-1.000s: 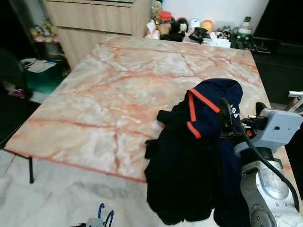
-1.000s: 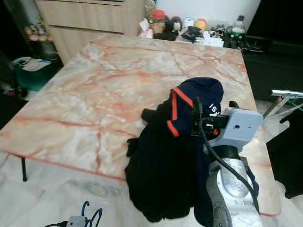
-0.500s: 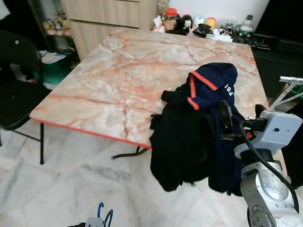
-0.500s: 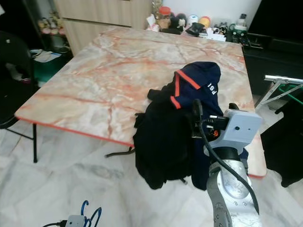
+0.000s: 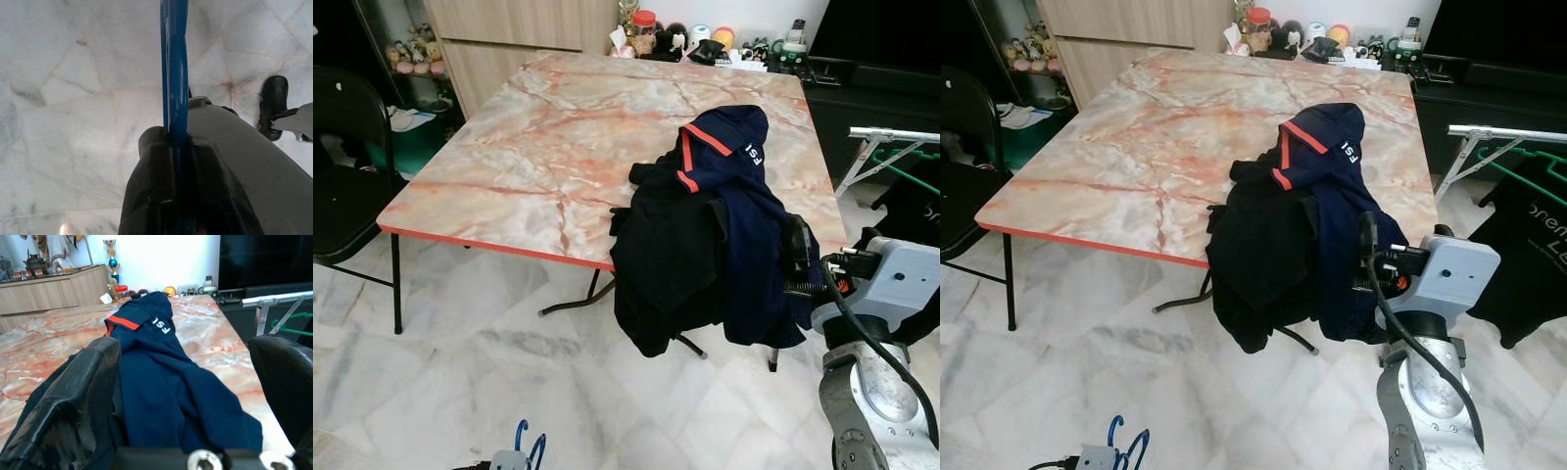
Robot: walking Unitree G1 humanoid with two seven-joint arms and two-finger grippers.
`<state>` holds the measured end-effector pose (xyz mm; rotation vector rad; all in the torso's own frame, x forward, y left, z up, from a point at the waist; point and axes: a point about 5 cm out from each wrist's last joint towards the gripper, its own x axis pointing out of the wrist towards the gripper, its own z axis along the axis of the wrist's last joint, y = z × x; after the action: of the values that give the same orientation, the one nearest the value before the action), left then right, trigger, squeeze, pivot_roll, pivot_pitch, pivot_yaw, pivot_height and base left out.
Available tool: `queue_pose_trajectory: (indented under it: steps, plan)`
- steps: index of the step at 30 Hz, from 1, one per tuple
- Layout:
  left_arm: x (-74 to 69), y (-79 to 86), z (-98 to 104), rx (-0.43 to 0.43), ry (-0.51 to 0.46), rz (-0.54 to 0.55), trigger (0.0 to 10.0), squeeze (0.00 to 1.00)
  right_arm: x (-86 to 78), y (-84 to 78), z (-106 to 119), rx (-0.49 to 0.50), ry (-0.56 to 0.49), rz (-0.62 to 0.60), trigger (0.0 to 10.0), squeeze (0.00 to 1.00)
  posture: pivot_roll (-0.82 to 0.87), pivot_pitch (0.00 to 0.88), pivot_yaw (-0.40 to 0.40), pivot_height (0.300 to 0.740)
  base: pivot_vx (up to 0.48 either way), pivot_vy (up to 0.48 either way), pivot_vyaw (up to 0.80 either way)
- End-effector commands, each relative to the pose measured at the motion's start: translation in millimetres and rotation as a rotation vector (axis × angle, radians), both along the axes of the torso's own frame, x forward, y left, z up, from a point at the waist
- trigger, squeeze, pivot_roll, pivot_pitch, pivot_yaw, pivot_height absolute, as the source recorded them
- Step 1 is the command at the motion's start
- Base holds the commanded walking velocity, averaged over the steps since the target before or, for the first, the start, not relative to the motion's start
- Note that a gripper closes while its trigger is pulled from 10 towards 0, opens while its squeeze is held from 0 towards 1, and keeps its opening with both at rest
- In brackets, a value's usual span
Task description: Hang hanger
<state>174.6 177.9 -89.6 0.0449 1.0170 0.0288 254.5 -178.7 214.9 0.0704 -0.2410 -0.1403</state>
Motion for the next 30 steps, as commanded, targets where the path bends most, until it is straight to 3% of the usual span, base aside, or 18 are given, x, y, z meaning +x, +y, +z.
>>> queue_pose_trajectory:
  steps: [1,22,30]
  plan:
    - [-27.8,-8.5,-12.9,-0.011,0.113,-0.029,10.0,0.0,-0.6,-1.5,-0.2,0.012,-0.002,-0.01,10.0,0.0,-0.07,0.207,-0.021,0.74,0.0,-0.356,0.0]
    - [-27.7,-7.4,-12.8,-0.003,0.12,-0.041,10.0,0.0,1.7,4.1,-6.6,0.055,0.009,-0.018,10.0,0.0,-0.08,0.205,-0.011,0.74,0.0,-0.372,-0.1]
    - [-26.5,-5.6,-12.2,0.006,0.118,-0.049,10.0,0.0,2.6,-15.3,-35.9,0.057,0.091,-0.071,10.0,0.0,-0.08,0.199,-0.008,0.74,0.0,-0.375,0.0]
